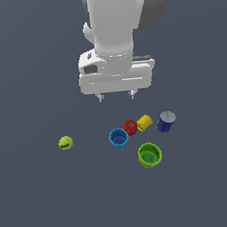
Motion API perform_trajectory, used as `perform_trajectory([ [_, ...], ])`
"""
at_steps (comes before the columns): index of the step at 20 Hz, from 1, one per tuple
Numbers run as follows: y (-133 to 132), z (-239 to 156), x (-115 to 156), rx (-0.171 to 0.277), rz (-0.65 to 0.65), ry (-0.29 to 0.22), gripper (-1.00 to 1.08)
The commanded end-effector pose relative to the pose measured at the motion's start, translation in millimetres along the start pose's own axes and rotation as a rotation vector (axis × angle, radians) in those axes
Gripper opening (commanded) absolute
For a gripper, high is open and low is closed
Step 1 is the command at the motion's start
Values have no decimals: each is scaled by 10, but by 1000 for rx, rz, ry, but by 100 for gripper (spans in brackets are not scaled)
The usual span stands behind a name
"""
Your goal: Pick up a designated object from a clutter of objects.
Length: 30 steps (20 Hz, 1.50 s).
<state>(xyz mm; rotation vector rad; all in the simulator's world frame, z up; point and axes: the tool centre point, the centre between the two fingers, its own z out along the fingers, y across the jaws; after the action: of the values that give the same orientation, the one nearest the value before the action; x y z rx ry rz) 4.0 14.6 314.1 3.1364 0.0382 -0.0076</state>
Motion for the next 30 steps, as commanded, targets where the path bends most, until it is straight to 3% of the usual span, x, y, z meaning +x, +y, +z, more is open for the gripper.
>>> perform_trajectory([
  [1, 0, 0, 0, 0, 0, 0, 100],
  [10, -244, -47, -7, 3, -22, -13, 100],
  [17, -153, 24, 30, 7, -7, -13, 100],
  [24, 255, 362, 178, 23, 61, -11, 100],
  [30, 922, 896, 294, 36, 167, -6, 100],
])
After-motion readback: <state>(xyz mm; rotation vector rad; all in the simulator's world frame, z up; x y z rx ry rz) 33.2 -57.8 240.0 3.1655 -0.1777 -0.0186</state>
